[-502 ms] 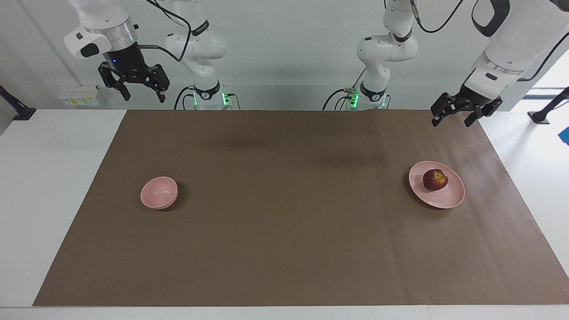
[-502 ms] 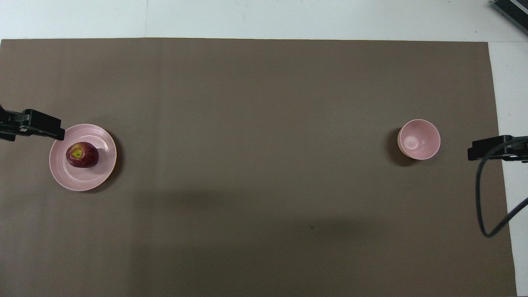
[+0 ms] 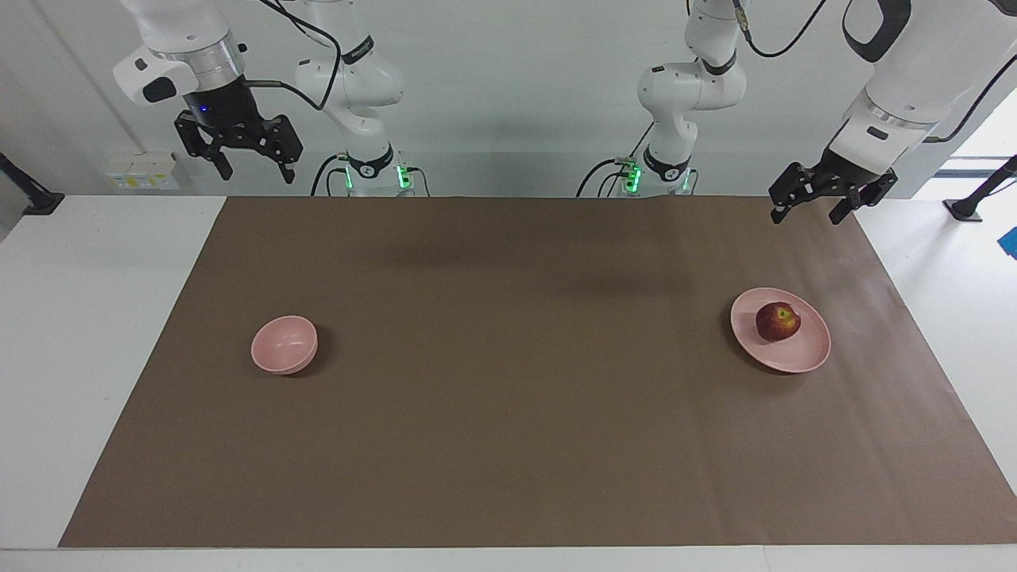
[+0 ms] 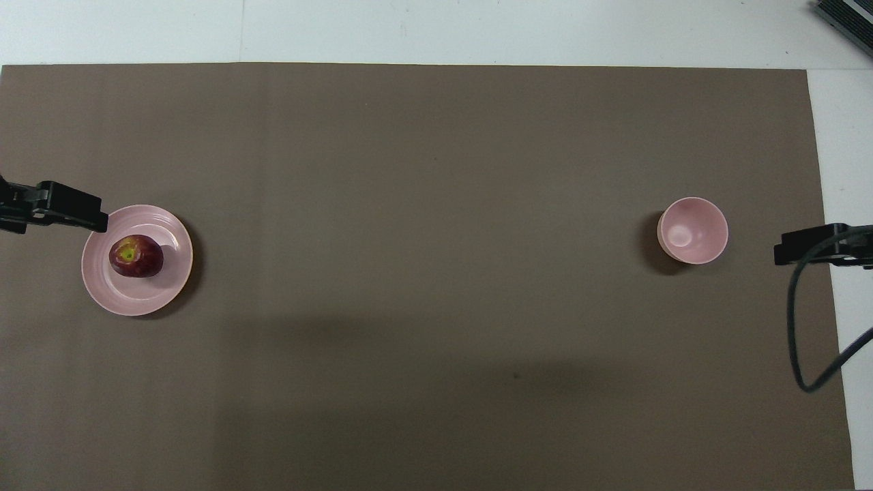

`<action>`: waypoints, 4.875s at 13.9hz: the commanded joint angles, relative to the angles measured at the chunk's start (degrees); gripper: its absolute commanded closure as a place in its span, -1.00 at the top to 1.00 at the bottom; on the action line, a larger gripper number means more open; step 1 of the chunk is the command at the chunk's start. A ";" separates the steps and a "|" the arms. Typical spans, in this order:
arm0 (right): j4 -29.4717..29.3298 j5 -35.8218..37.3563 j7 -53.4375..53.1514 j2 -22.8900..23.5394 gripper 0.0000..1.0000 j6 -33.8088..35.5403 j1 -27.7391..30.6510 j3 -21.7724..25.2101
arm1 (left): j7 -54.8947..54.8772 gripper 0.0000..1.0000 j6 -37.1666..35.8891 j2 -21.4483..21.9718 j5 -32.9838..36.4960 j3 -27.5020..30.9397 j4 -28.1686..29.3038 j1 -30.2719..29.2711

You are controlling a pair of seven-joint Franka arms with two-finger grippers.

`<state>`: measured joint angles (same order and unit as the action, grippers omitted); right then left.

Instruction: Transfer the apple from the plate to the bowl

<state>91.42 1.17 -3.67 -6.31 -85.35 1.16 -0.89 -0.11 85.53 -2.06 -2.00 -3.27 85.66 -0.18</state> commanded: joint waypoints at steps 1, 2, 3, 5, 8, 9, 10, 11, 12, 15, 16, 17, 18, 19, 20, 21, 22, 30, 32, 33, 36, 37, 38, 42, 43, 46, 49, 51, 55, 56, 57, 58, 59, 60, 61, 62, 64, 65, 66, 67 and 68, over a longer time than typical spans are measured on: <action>-0.02 -0.65 0.50 -0.11 1.00 0.09 0.86 -0.16 | -0.85 1.00 -0.19 0.39 -0.99 0.54 -0.40 0.71; -0.02 -0.65 0.50 -0.11 1.00 0.09 0.86 -0.16 | -0.85 1.00 -0.18 0.39 -1.07 0.54 -0.40 0.71; -0.02 -0.65 0.50 -0.11 1.00 0.09 0.86 -0.16 | -0.77 1.00 -0.18 0.39 -1.07 0.45 -0.14 0.71; -0.02 -0.65 0.50 -0.11 1.00 0.09 0.86 -0.16 | -0.76 1.00 -0.18 0.91 -1.43 0.45 0.47 0.71; -0.02 -0.65 0.50 -0.11 1.00 0.18 0.86 -0.16 | -0.85 1.00 -0.10 1.44 -1.43 0.54 1.53 0.62; -0.02 -0.65 0.59 -0.11 1.00 0.27 0.86 -0.16 | -0.85 1.00 -0.10 1.70 -1.43 0.54 1.70 0.62; -0.02 -0.65 0.59 -0.11 1.00 0.27 0.86 -0.16 | -0.85 1.00 -0.01 1.79 -1.43 0.54 1.97 0.45; -0.02 -0.65 0.59 -0.11 1.00 0.27 0.86 -0.16 | -0.85 1.00 0.08 1.79 -1.43 0.54 2.14 0.27; -0.02 -0.65 0.59 -0.11 1.00 0.27 0.86 -0.07 | -0.85 1.00 0.25 1.79 -1.43 0.54 2.41 0.09; -0.02 -0.65 0.59 -0.11 1.00 0.36 0.86 -0.07 | -0.76 1.00 3.67 1.70 -1.43 0.54 4.95 0.01; -0.02 -0.65 0.59 -0.20 1.00 0.44 0.86 -0.07 | -0.68 1.00 4.99 1.79 -1.43 0.54 6.18 0.00; -0.02 -0.65 0.59 -0.11 1.00 0.44 0.95 -0.07 | 0.02 1.00 6.57 1.71 -1.43 0.54 7.75 -0.08; -0.02 -0.65 0.59 -0.11 1.00 0.44 0.95 -0.07 | -0.15 1.00 9.63 1.70 -1.43 0.54 9.51 0.00; -0.02 -0.65 0.59 -0.20 1.00 0.44 0.95 0.01 | -0.32 1.00 12.62 1.70 -1.43 0.63 11.01 -0.17; -0.02 -0.65 0.59 -0.11 1.00 0.53 0.95 0.01 | -0.76 1.00 14.30 1.62 -1.43 0.63 12.33 -0.35; -0.02 -0.65 0.68 -0.20 1.00 0.53 0.95 0.01 | -0.94 1.00 15.10 1.36 -1.43 0.72 13.47 -0.52; 0.07 -0.65 0.59 -0.20 1.00 0.53 0.95 0.01 | -1.03 1.00 16.76 1.01 -1.43 0.72 14.61 -1.31; -0.02 -0.73 0.68 -0.20 1.00 0.53 0.95 0.01 | -5.85 1.00 28.46 -1.10 -1.34 0.80 24.47 -5.35; -0.02 -0.73 0.68 -0.20 1.00 0.53 0.95 0.01 | -6.39 1.00 30.39 -2.94 -1.34 0.80 24.47 -6.32; -0.02 -0.73 0.68 -0.20 1.00 0.53 0.95 0.01 | -6.82 1.00 31.62 -4.00 -1.34 0.80 24.56 -6.41; -0.02 -0.73 0.68 -0.20 1.00 0.53 0.95 0.01 | -9.98 1.00 35.57 -6.46 -1.25 0.80 26.13 -7.81; -0.02 -0.73 0.68 -0.11 1.00 0.53 0.95 0.01 | -10.43 1.00 37.15 -7.16 -1.25 0.80 26.66 -8.78; -0.02 -0.73 0.68 -0.20 1.00 0.53 0.95 0.01 | -10.43 1.00 38.47 -8.04 -1.25 0.80 27.54 -9.13; -0.02 -0.73 0.68 -0.20 1.00 0.53 0.95 0.10 | -10.34 1.00 44.28 -8.93 -1.25 0.80 31.75 -9.22; -0.02 -0.73 0.68 -0.11 1.00 0.53 0.95 0.10 | -10.08 1.00 44.55 -8.67 -1.34 0.80 32.98 -9.31; 0.07 -0.73 0.68 -0.20 1.00 0.53 1.04 0.10 | -10.25 1.00 45.34 -8.67 -1.25 0.80 35.01 -9.14; 0.07 -0.73 0.68 -0.20 1.00 0.53 1.04 0.10 | -9.39 0.22 45.61 -8.67 -1.34 0.80 35.02 -9.14; 0.07 -0.73 0.68 -0.20 1.00 0.53 1.04 0.10 | -9.29 -1.00 44.64 -8.93 -1.25 0.80 34.05 -9.14; 0.25 -0.73 0.77 -0.20 1.00 0.53 1.04 0.10 | -9.11 -1.00 36.68 -9.19 -1.25 0.80 28.89 -7.91; 0.25 -0.73 0.68 -0.20 1.00 0.53 1.04 0.10 | -8.85 -1.00 33.51 -9.28 -1.25 0.72 26.86 -7.99; 0.33 -0.73 0.68 -0.20 1.00 0.53 1.04 0.10 | -7.98 -1.00 31.91 -9.11 -1.25 0.80 25.89 -7.91; 0.25 -0.73 0.77 -0.20 1.00 0.53 1.04 0.10 | -5.62 -1.00 31.37 -8.84 -1.25 0.63 25.18 -7.91; 0.25 -0.73 0.77 -0.20 1.00 0.53 1.04 0.10 | -1.68 -1.00 31.19 -8.93 -1.25 0.63 24.48 -7.64; 0.25 -0.73 0.77 -0.20 1.00 0.53 1.04 0.10 | 1.75 -1.00 31.28 -9.28 -1.25 0.72 23.77 -6.42; 0.25 -0.73 0.77 -0.20 1.00 0.53 1.04 0.10 | 3.09 -1.00 31.19 -9.72 -1.25 0.63 22.20 -6.06; 0.25 -0.73 0.85 -0.20 1.00 0.62 1.04 0.10 | 3.19 -1.00 29.89 -10.68 -1.42 0.54 20.53 -5.97; -0.63 -0.82 1.21 -0.20 1.00 0.80 0.86 0.02 | 2.66 -1.00 26.28 -11.74 -1.86 -0.07 17.89 -4.14; -0.81 -0.74 1.29 -0.20 1.00 0.80 0.51 -0.16 | 2.49 -1.00 26.36 -12.44 -1.86 -0.07 17.09 -2.65; -0.98 -0.73 1.47 -0.20 1.00 0.97 0.16 -0.60 | 2.40 -1.00 26.97 -12.62 -1.86 -0.07 16.83 -1.76; -0.98 -0.73 2.43 -1.07 1.00 1.67 0.07 -0.69 | 2.40 -1.00 27.06 -12.71 -1.86 -0.16 16.56 -0.80; -0.29 -1.26 4.44 -1.42 1.00 1.50 0.24 -0.69 | 2.23 -1.00 27.24 -12.88 -1.86 -0.16 16.04 0.69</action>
<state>91.02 1.05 -2.92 -6.57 -85.08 1.02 -1.36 1.97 113.99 -13.59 -3.32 -4.05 104.39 -2.00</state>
